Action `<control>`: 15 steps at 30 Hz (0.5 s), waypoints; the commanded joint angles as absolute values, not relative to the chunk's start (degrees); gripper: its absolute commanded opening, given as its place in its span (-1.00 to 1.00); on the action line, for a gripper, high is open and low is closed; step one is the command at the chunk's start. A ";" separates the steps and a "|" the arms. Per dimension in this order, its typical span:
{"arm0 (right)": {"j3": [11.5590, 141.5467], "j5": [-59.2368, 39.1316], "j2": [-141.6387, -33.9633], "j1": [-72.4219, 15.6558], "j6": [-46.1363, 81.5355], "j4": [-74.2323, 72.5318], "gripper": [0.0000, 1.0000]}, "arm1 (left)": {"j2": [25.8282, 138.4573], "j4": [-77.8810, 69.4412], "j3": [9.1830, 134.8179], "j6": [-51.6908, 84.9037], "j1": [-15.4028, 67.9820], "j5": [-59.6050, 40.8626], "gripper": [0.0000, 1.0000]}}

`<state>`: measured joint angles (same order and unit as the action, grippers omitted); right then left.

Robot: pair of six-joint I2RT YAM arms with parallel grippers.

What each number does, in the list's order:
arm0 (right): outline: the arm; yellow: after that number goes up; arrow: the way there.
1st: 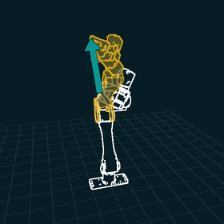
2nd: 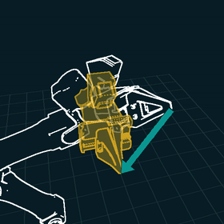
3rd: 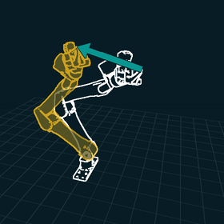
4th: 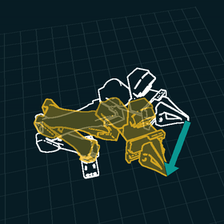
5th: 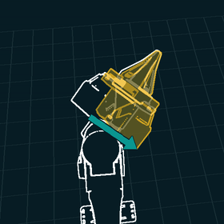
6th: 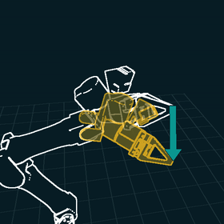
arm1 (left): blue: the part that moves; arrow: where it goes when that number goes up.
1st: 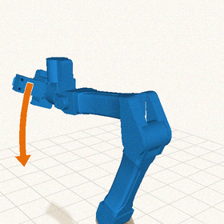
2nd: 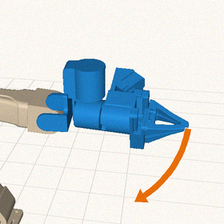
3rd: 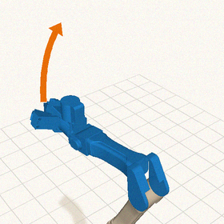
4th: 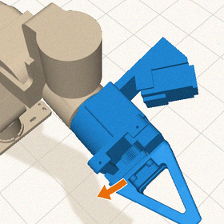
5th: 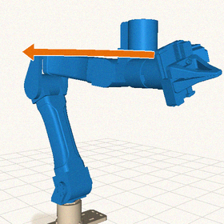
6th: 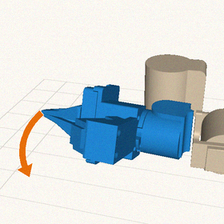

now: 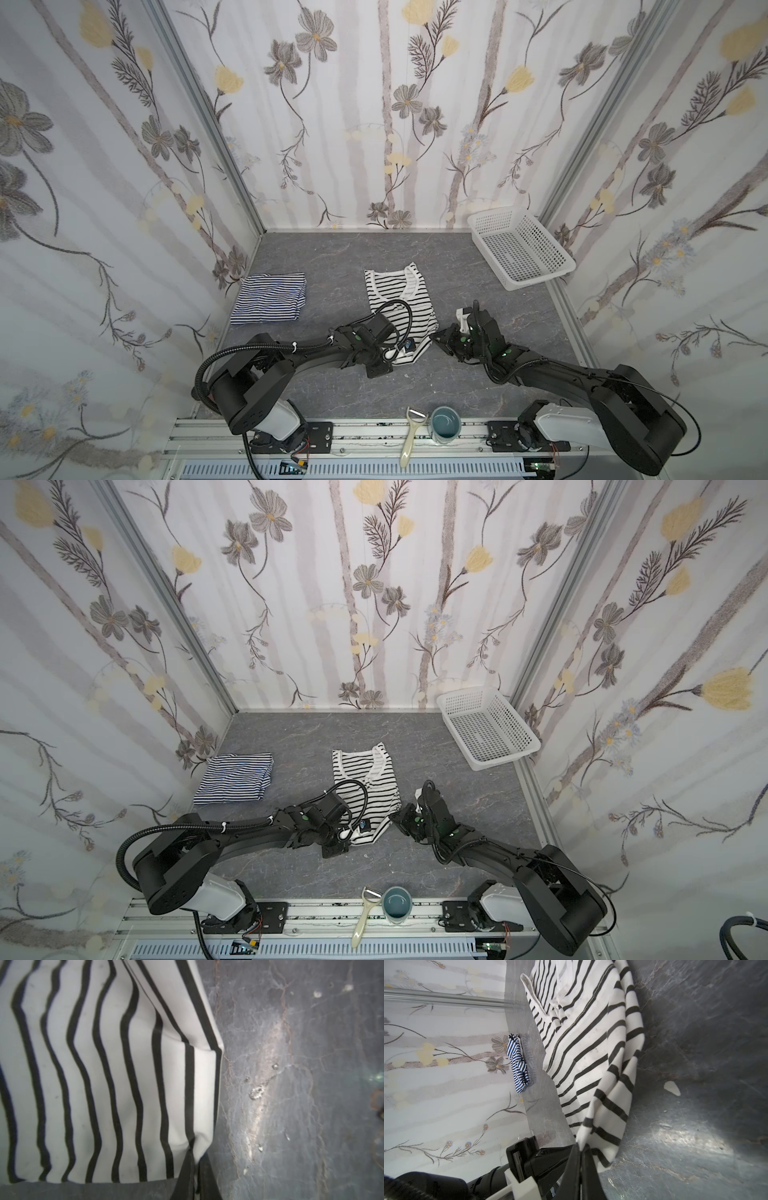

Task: Fold and stack the tank tops
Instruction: 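Grasp the near corners of the folded tank top with both grippers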

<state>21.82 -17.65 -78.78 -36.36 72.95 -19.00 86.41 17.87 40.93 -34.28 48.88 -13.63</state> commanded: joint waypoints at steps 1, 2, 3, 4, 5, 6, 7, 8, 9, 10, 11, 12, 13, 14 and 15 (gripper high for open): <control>21.77 -16.55 -75.43 -35.80 71.86 -16.05 -1.00 | 85.23 27.66 43.78 -33.81 49.10 -23.63 -1.00; 21.91 -16.19 -73.95 -35.54 71.53 -14.62 -1.00 | 84.92 29.69 45.17 -33.83 49.15 -26.00 -1.00; 21.97 -15.91 -72.46 -35.27 71.30 -13.36 -1.00 | 84.59 31.32 46.38 -33.83 49.20 -27.99 -1.00; 22.06 -15.68 -70.78 -34.82 71.03 -11.82 -1.00 | 84.26 33.06 47.81 -33.78 49.17 -30.07 -1.00; 22.26 -15.48 -69.13 -34.37 70.78 -10.31 -1.00 | 84.04 34.63 49.17 -33.75 49.30 -31.71 -1.00; 22.41 -15.17 -67.66 -33.94 70.54 -9.16 -1.00 | 83.94 35.96 50.40 -33.35 49.39 -33.00 -1.00; 22.41 -14.99 -66.21 -33.40 70.34 -7.95 -1.00 | 83.83 37.36 51.97 -33.00 49.56 -34.58 -1.00; 22.41 -14.97 -64.70 -32.78 70.11 -6.75 -1.00 | 83.71 38.71 53.29 -32.73 49.63 -36.23 -1.00; 22.34 -15.05 -63.56 -32.18 69.90 -5.89 -1.00 | 83.52 39.63 54.24 -32.47 49.74 -37.57 -1.00; 22.49 -15.16 -62.31 -31.61 69.64 -4.95 -1.00 | 83.41 40.28 55.15 -32.20 49.79 -38.85 -1.00; 22.60 -15.22 -61.06 -31.02 69.37 -4.10 -1.00 | 83.33 41.03 55.95 -32.00 49.90 -39.88 -1.00; 22.91 -15.29 -60.19 -30.50 69.07 -3.28 -1.00 | 83.35 41.75 56.68 -31.98 49.94 -40.85 -1.00; 23.42 -15.26 -59.07 -29.89 68.60 -2.12 -1.00 | 83.40 42.53 57.56 -32.05 50.01 -41.93 -1.00; 24.16 -15.15 -58.28 -29.40 67.96 -0.73 -1.00 | 83.34 43.24 58.19 -32.16 50.01 -42.89 -1.00; 25.02 -15.16 -57.79 -28.85 67.36 0.40 -1.00 | 83.38 43.90 58.86 -32.27 50.01 -43.84 -1.00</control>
<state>23.27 -16.56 -59.11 -29.80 69.54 -2.61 83.59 38.74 57.39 -32.51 49.89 -37.36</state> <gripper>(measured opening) 0.048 0.052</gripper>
